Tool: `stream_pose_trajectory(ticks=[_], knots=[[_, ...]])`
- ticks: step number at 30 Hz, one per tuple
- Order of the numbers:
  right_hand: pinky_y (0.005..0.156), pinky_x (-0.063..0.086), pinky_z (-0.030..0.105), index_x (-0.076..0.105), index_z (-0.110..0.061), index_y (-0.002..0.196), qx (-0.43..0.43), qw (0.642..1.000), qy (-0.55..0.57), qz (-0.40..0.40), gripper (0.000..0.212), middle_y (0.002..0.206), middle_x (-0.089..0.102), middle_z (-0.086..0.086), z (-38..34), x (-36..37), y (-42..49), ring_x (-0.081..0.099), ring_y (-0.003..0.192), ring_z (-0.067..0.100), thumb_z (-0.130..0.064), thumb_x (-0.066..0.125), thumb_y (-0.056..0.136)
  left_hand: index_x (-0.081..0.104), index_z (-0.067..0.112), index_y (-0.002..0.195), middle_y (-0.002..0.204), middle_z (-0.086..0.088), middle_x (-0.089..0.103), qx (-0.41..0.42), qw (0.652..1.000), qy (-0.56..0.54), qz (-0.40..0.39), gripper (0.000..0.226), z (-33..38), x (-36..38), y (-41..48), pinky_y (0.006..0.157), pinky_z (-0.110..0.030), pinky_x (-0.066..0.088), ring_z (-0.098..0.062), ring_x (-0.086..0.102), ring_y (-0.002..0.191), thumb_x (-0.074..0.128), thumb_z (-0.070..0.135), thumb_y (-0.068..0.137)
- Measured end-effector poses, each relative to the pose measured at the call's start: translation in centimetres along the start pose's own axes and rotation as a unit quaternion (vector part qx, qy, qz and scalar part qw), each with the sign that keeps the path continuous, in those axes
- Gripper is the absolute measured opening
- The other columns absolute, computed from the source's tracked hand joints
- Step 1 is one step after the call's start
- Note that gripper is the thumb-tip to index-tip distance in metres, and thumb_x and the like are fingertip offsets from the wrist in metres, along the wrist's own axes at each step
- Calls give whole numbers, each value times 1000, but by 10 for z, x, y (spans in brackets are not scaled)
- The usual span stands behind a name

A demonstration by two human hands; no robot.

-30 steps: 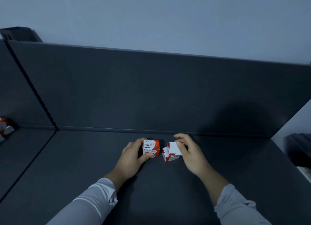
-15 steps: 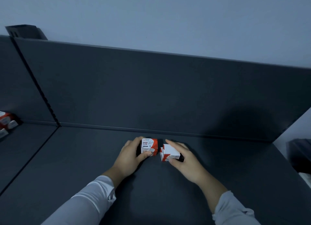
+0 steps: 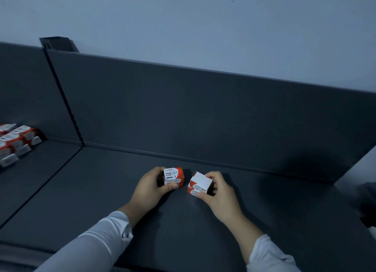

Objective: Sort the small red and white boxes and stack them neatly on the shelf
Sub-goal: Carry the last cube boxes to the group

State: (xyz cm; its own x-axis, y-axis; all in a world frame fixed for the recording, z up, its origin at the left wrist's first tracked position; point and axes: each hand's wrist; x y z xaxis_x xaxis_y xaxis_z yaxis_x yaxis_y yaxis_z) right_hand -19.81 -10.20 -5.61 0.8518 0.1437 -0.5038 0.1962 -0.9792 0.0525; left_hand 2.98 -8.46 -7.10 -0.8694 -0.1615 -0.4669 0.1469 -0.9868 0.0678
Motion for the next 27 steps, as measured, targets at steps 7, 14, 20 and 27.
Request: stream_pose_trajectory(ticks=[7,14,20,27], knots=[[75,47,13,61,-42,106,-57,995,74,-31,50,99,66,-31,-25,23,2,62,88,-3,-13,85,73,64,27,104,97,12,73,-10,999,-24,46,37,8,-36,-33,82,-17,51,2,67,89,85,28,73],[83,52,19,63,-42,114,-98,981,136,-101,57,106,70,-20,-62,71,8,68,98,5,-1,78,78,62,32,99,91,11,73,-28,993,-12,118,33,4,-98,-67,72,-11,49,3,66,84,82,20,77],[91,53,27,64,-49,114,-116,971,156,-139,62,108,71,-17,-105,127,1,67,102,7,-4,81,76,62,28,104,92,12,72,-27,987,6,155,34,-14,-159,-87,72,-8,47,6,64,85,82,23,76],[90,54,29,61,-35,116,-114,968,190,-121,58,112,70,-11,-159,206,-15,68,103,11,4,78,76,60,36,102,94,15,72,-18,989,8,145,36,-53,-242,-111,78,-17,52,2,66,89,82,28,75]])
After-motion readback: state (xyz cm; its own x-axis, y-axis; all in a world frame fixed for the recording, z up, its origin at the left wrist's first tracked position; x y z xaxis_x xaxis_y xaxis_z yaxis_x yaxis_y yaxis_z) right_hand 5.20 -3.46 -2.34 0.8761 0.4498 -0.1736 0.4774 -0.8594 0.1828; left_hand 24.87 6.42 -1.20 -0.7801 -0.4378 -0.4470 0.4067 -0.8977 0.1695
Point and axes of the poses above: each hand's wrist, its own y-axis towards the middle knuckle, its own x-axis out of the palm, z = x × y
